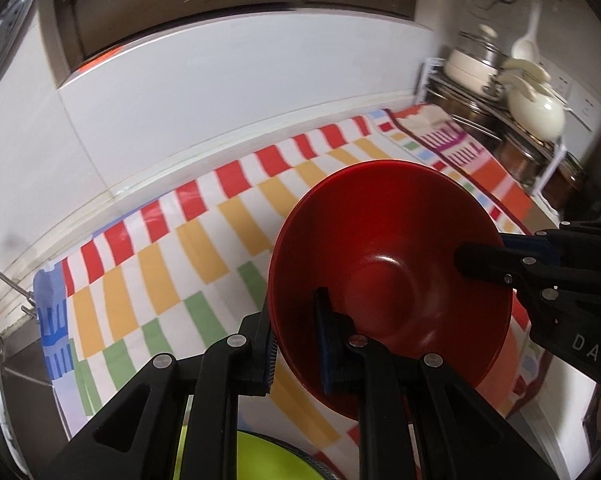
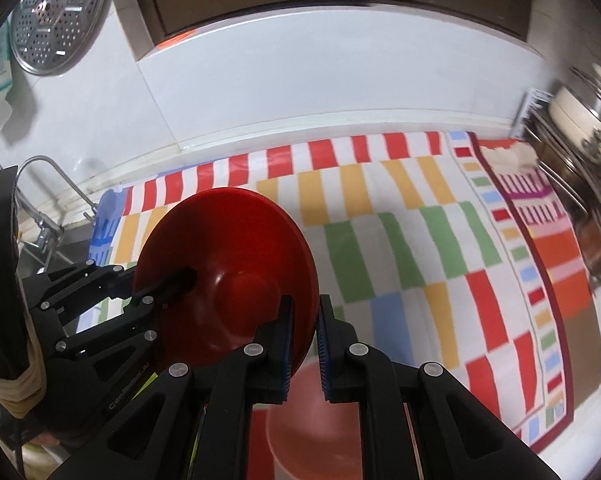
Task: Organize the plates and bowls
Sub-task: 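Carry the red-and-black bowl with both grippers over the pink bowl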
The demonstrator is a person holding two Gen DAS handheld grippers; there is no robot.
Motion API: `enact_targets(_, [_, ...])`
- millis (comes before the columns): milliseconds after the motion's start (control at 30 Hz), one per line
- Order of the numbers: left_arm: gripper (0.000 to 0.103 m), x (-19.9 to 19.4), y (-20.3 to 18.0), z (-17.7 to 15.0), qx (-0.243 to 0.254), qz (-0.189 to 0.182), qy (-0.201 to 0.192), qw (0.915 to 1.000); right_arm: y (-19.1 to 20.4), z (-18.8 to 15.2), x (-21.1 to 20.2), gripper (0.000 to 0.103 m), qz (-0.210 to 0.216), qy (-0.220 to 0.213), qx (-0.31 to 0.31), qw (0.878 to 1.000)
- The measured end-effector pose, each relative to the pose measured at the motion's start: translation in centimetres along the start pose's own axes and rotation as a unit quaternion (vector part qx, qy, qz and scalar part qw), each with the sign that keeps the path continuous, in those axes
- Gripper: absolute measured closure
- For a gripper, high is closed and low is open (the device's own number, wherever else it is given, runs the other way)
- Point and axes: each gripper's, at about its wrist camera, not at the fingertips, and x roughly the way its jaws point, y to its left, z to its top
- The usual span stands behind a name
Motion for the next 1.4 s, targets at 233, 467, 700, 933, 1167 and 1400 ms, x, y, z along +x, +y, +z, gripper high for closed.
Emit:
enact_targets(233, [0.085,-0.1,-3.7,-1.3,0.024,-0.029,0.011,0.9992,-2.7,-2.8,-2.0,0.091,-0.015,0.003,0.023,1.000])
enact_targets(467, [0.085,0.9,-6.2,-2.7,0.035,-0.049,0.035,0.9976,-4.9,-5.5,-2.0,0.091,-0.020,0.025,0.045,0.998])
enact_targets(700, [0.085,1.7,-7.7,-4.0,0.040,-0.061,0.056,0.9958,-6.4,-7.7,-1.5,0.091,-0.018,0.046,0.060,0.997])
enact_targets(933, [0.085,3.1,-8.4,-4.9,0.039,-0.060,0.078,0.9944,-7.2,-9.2,-0.5,0.091,-0.014,0.067,0.068,0.995])
enact_targets(1167, [0.085,4.0,-8.8,-5.4,0.039,-0.049,0.088,0.9941,-7.6,-10.0,0.9,0.091,-0.005,0.086,0.065,0.994])
enact_targets(1400, [0.084,4.9,-9.5,-5.7,0.048,-0.039,0.092,0.9939,-7.6,-10.4,1.8,0.091,-0.007,0.093,0.051,0.994])
